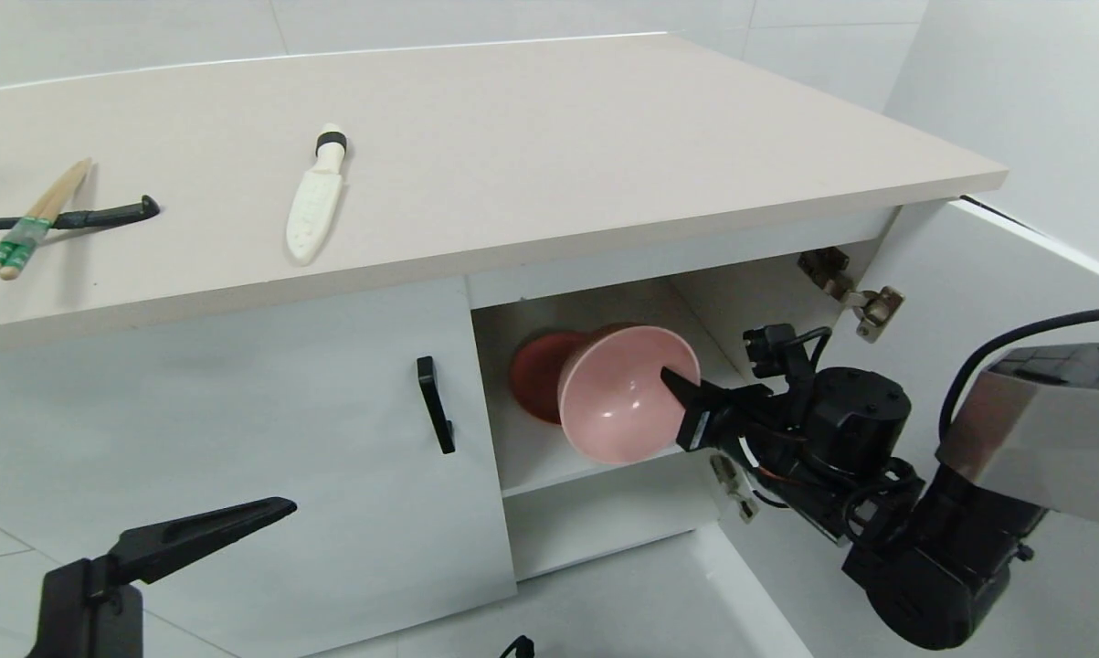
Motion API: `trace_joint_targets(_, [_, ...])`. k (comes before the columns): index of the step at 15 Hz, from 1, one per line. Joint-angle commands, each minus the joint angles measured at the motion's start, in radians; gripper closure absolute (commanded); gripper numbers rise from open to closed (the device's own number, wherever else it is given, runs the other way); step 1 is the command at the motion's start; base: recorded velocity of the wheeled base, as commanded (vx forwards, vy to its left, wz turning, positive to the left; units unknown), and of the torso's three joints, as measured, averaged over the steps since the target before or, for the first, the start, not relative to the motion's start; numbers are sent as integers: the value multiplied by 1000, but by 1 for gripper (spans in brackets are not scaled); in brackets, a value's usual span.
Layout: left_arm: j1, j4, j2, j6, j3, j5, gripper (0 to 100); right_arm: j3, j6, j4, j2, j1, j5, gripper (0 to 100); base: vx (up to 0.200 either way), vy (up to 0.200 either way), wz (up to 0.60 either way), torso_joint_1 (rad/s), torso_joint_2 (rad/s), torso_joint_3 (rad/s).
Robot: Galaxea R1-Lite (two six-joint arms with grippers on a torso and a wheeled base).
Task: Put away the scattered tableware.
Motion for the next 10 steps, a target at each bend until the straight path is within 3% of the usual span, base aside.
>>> trace_joint_targets(1, [3, 1, -11, 1, 0, 0, 0, -42, -1, 0, 69, -9, 10, 100, 0, 0, 0, 0, 0, 0])
trace_joint_targets(4, [4, 7, -37, 2, 0, 0, 0, -70, -10, 4, 94, -20, 68, 100, 0, 0, 0, 0, 0, 0])
trace_joint_targets(7, [7, 9, -34, -1, 0, 0, 0, -156, -151, 30, 169, -22, 93, 100, 0, 0, 0, 0, 0, 0])
trace_joint_targets(10, [9, 27, -34, -1, 0, -2, 0, -343, -153, 200, 174, -25, 93, 100, 0, 0, 0, 0, 0, 0])
